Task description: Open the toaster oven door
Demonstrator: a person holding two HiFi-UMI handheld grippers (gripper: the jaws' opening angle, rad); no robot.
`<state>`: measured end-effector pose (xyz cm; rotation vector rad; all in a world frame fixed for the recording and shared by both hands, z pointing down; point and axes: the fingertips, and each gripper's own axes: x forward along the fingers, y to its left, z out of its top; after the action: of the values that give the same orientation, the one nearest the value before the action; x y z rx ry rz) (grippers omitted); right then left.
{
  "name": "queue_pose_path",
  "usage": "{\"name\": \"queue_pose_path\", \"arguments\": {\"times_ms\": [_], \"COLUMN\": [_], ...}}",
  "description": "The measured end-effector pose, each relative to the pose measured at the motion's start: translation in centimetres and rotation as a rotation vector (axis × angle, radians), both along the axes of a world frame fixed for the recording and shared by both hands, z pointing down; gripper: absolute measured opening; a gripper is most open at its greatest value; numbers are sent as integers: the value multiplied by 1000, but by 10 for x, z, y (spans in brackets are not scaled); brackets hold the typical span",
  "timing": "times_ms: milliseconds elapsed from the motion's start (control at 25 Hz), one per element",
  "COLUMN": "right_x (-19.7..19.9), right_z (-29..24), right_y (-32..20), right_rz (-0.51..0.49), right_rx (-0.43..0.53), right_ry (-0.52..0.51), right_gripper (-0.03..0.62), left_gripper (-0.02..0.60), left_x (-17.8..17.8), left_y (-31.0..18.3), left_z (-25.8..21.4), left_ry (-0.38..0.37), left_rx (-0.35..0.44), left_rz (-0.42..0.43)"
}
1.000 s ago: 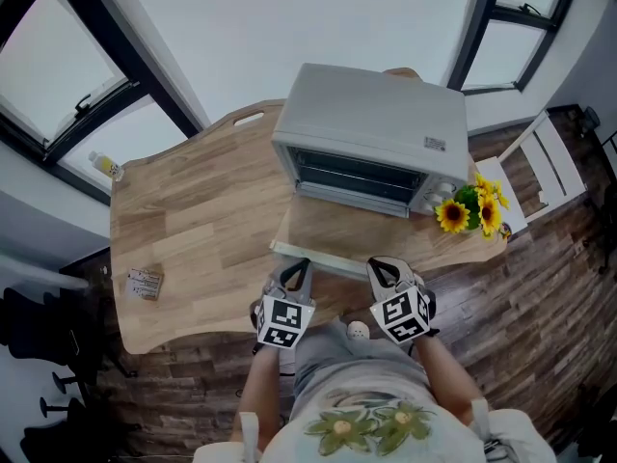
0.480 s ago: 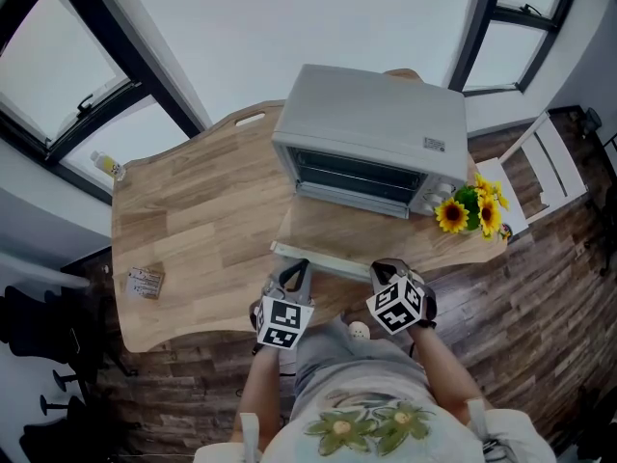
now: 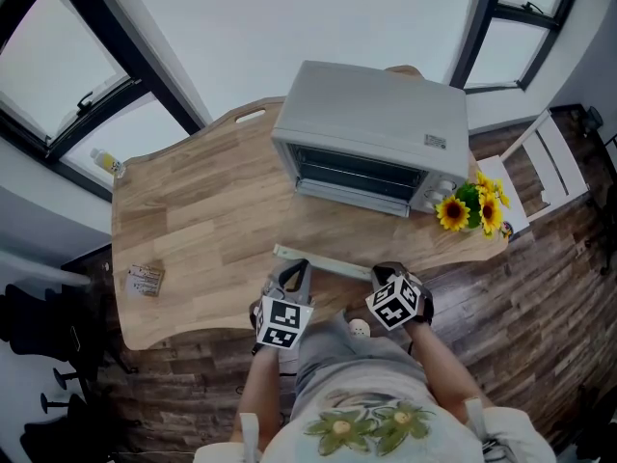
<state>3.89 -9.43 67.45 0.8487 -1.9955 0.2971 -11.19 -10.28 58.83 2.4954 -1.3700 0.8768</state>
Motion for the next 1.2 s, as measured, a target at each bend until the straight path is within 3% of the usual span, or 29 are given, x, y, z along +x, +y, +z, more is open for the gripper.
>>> {"name": "queue_pose_path", "arguments": {"times_ms": [440, 1200], "right_x": [-1, -10], "right_z": [0, -18], "right_y": [4, 0], "right_rz": [-21, -43], "right_rx": [-26, 62], "right_ry": [15, 4], "right_gripper": [0, 0], "left_gripper": [5, 5], "left_x": [2, -1], "left_y": [0, 3], "left_z": [-1, -2], "left_ry": [4, 4], "left_rx": [4, 9], "left_rz": [4, 2]}}
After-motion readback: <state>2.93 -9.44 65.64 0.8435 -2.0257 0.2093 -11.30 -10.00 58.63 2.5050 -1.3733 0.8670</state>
